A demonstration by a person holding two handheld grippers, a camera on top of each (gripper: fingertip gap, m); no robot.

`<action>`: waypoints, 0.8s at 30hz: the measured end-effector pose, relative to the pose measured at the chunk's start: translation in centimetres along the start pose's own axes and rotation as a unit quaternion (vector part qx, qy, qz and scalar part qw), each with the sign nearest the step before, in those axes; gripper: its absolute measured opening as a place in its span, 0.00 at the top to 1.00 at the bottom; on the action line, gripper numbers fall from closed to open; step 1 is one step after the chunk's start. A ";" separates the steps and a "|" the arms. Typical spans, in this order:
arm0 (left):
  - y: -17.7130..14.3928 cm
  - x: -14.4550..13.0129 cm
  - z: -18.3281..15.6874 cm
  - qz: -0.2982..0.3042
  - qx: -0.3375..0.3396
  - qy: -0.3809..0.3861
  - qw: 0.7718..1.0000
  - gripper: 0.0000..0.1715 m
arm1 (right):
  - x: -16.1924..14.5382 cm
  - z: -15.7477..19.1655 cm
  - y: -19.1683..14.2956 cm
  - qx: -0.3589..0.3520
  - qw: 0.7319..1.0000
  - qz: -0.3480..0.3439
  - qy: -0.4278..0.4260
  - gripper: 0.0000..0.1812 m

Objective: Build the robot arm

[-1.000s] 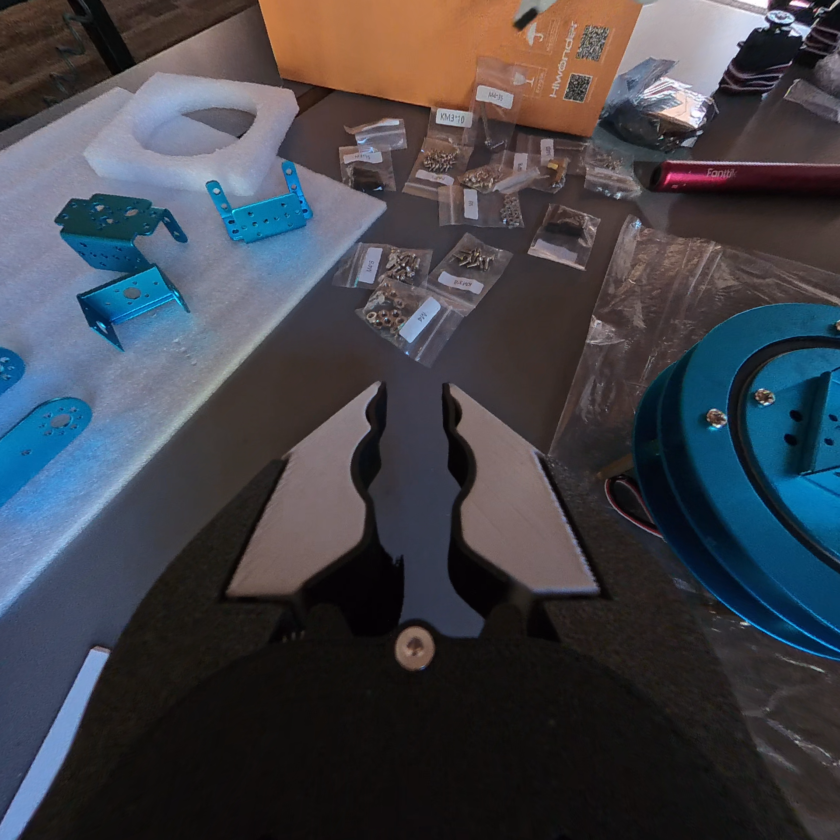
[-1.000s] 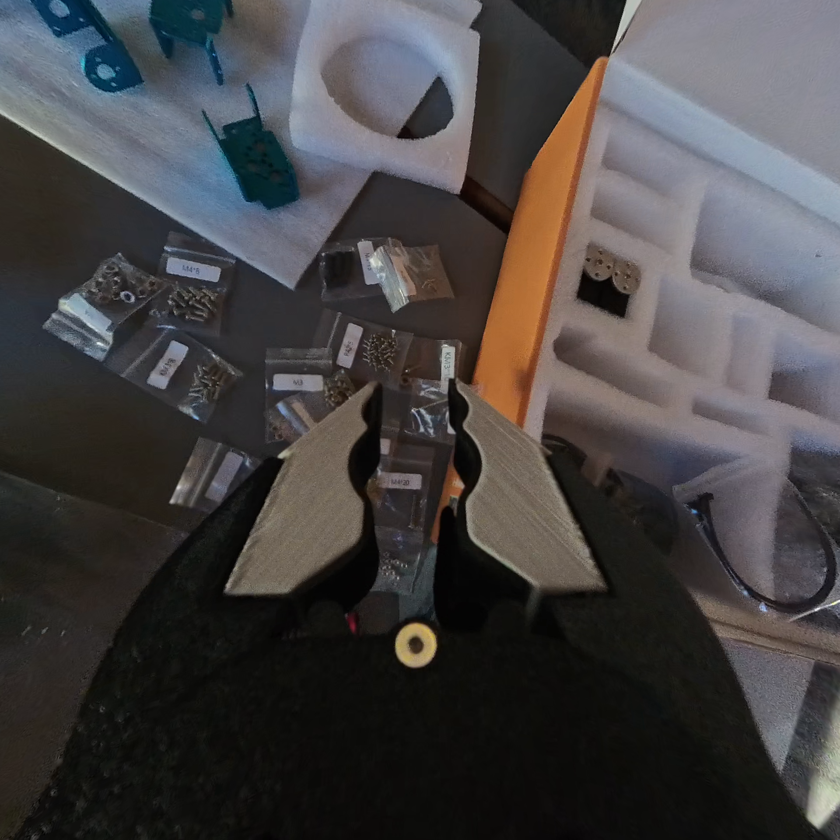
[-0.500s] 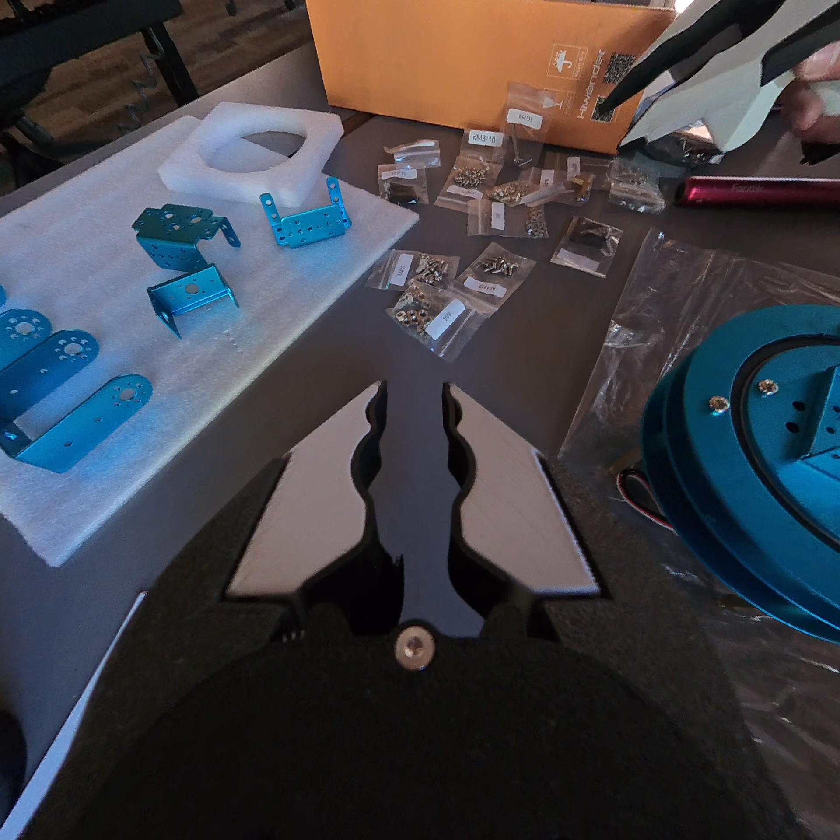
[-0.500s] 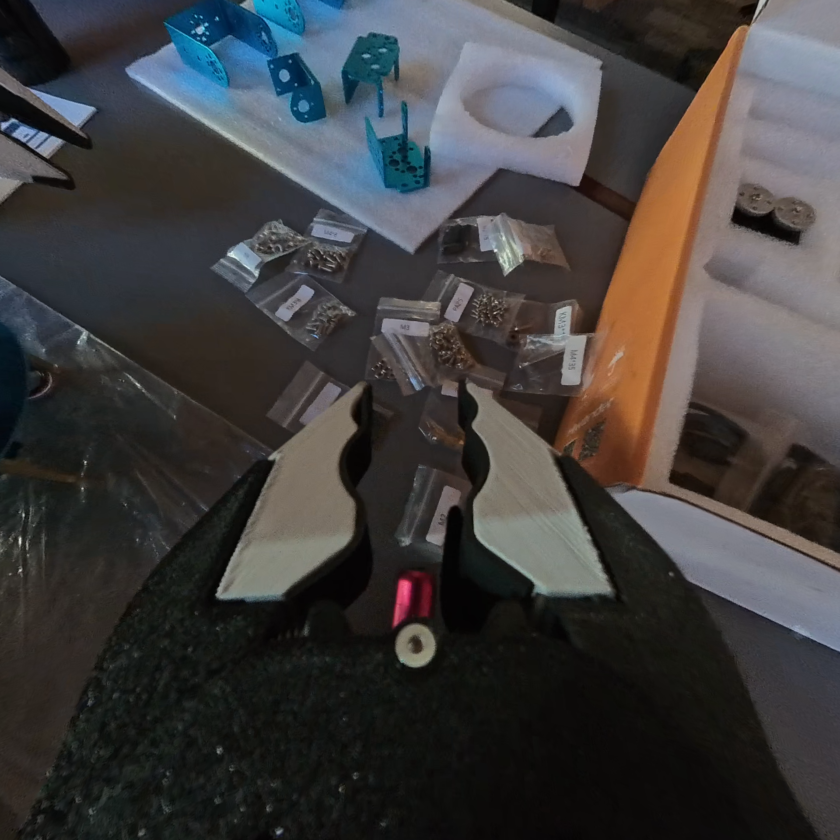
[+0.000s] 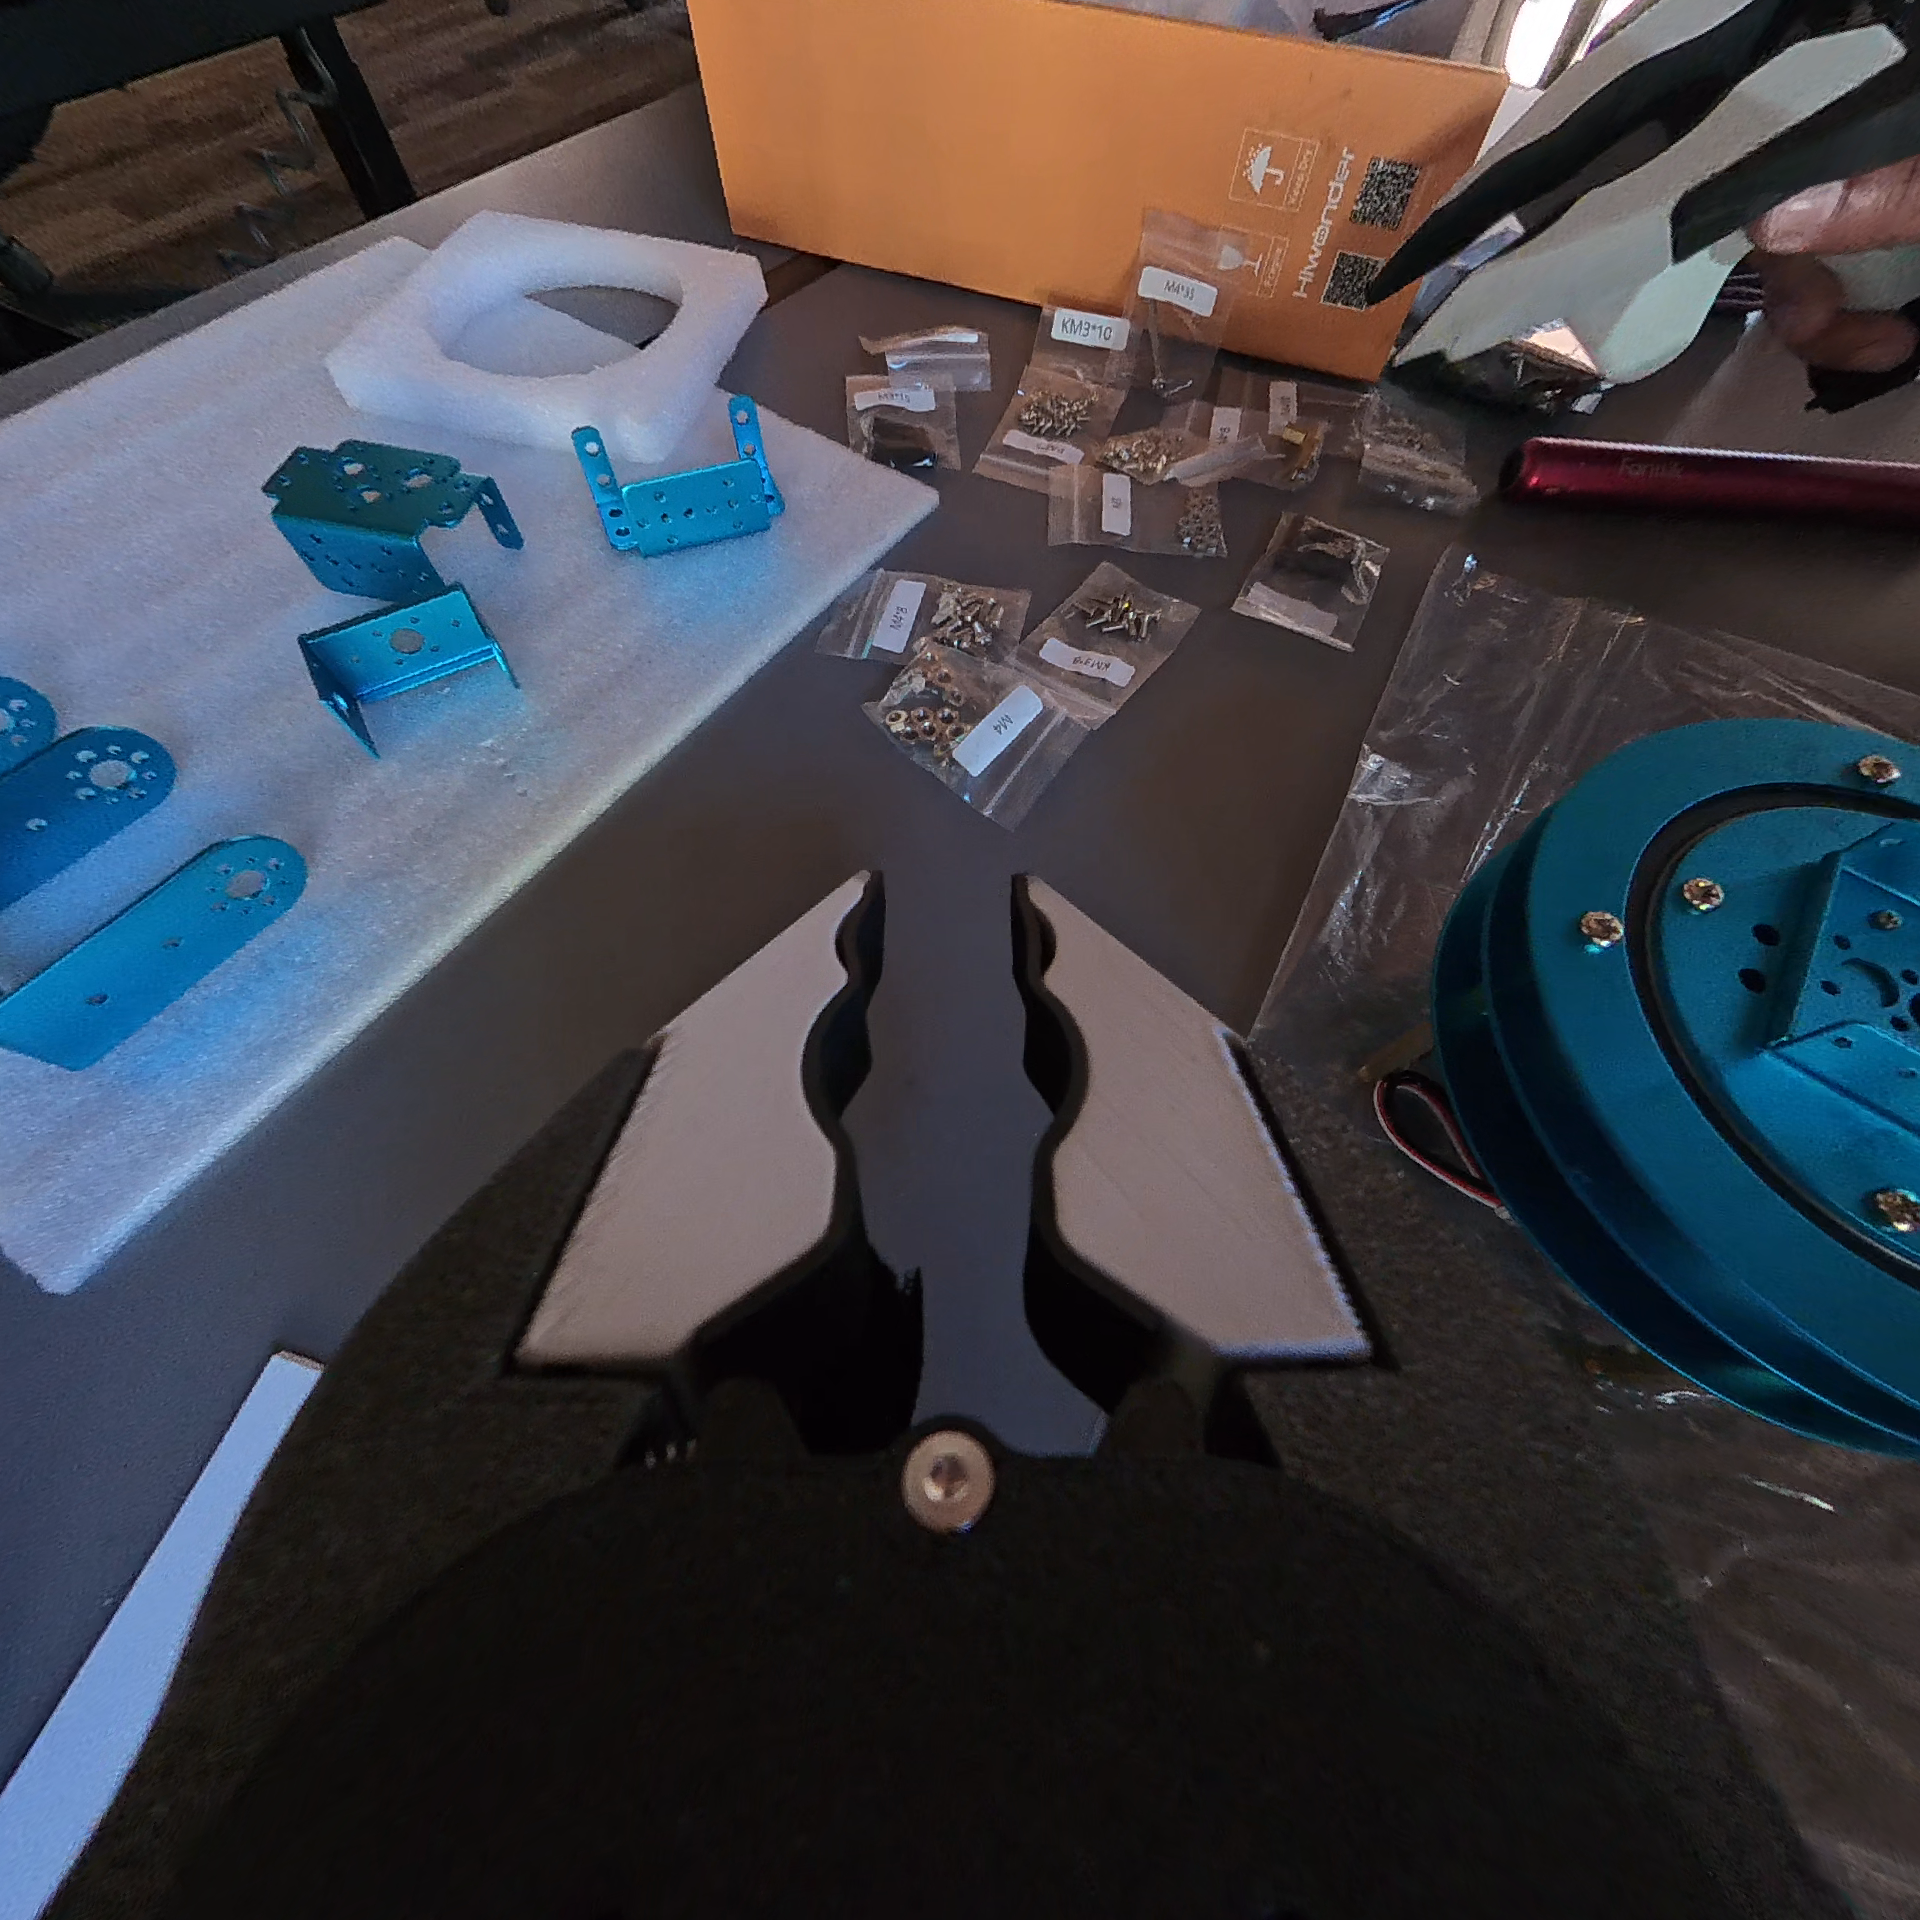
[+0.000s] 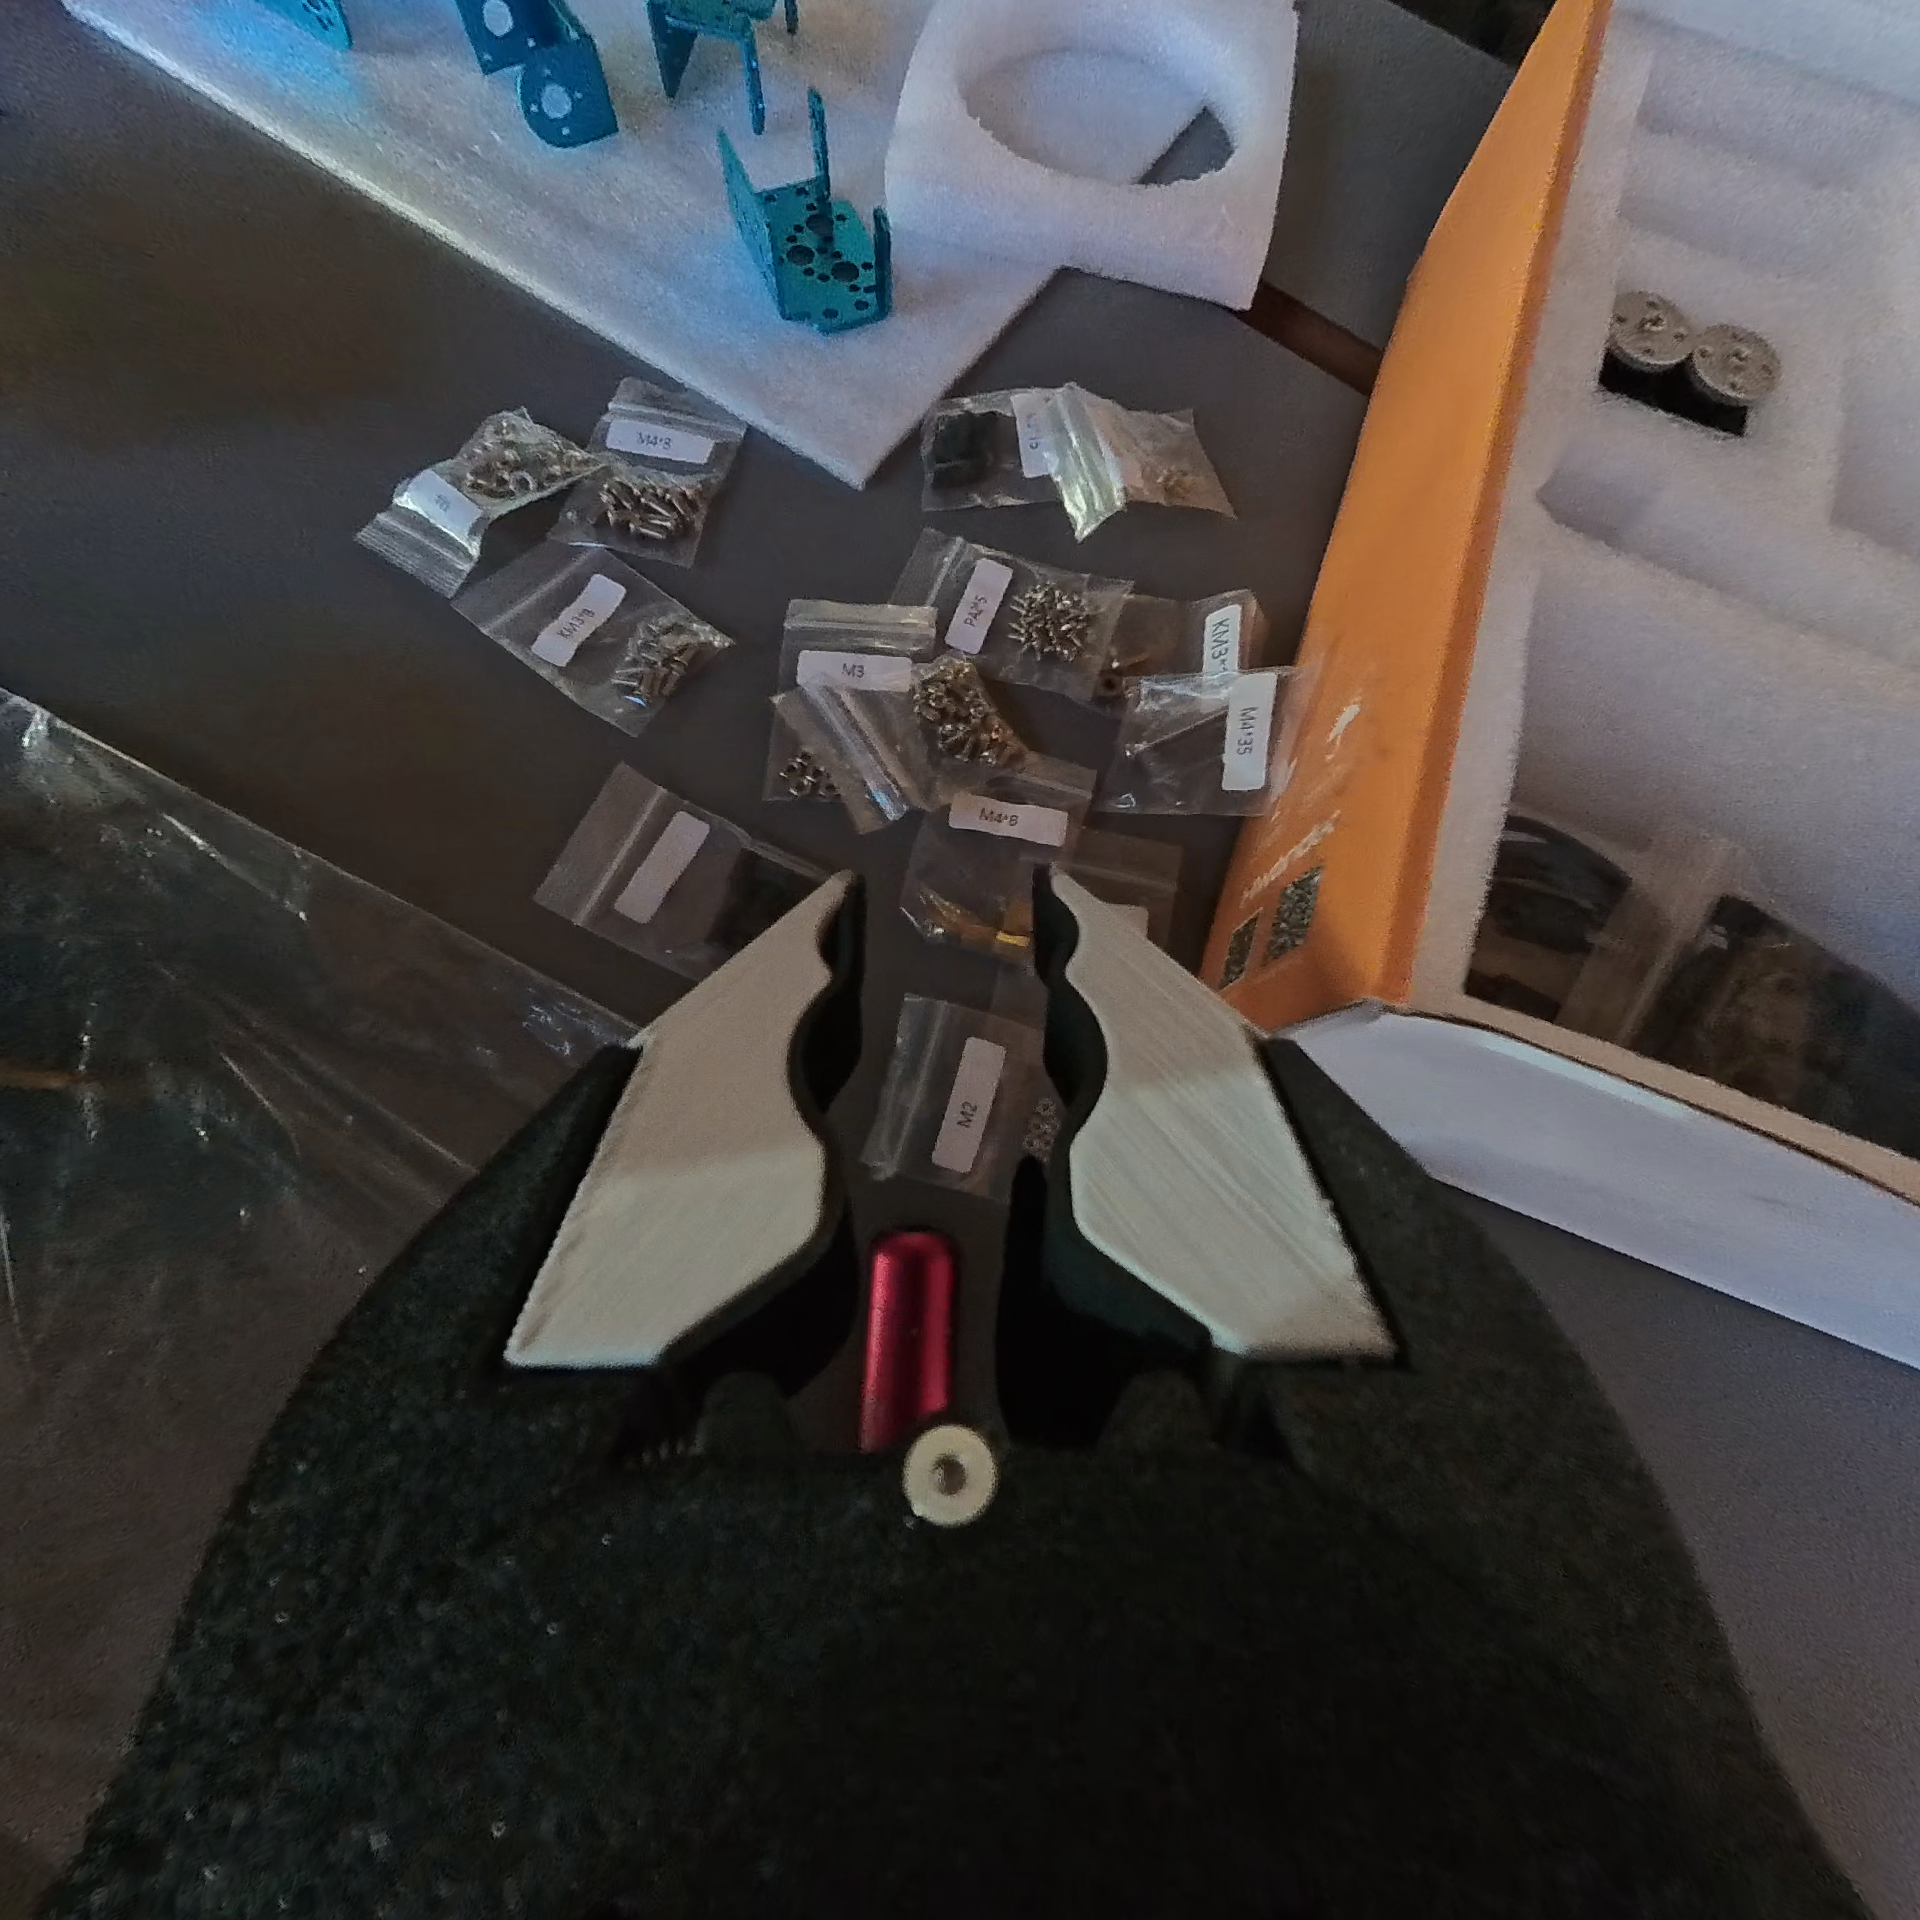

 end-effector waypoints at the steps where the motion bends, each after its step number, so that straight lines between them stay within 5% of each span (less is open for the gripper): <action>1: 0.0 0.0 0.0 0.001 -0.001 -0.002 1.000 0.86 | 0.0 0.2 0.1 0.007 1.000 0.000 -0.001 0.83; 14: -1.7 0.8 -0.1 0.003 0.039 -0.026 0.999 0.86 | 0.2 0.7 0.0 0.023 1.000 -0.004 -0.003 0.84; 19: -9.4 -1.0 -1.9 -0.049 0.107 -0.072 0.990 0.86 | 0.7 0.5 -0.8 0.007 0.999 -0.025 -0.021 0.85; 24: -20.4 -8.9 -1.3 -0.065 0.272 -0.185 0.942 0.86 | 1.2 -0.8 -2.0 -0.022 0.995 -0.069 -0.063 0.86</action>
Point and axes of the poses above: each gripper's, where its closed fingertips meet, y out along the fingers, x out of its top, z = x × y across the jaws, the point moved 6 cm from there along -y, back along the fingers, and after that the axes turned 4 degrees about -y, right-handed, at the moved point
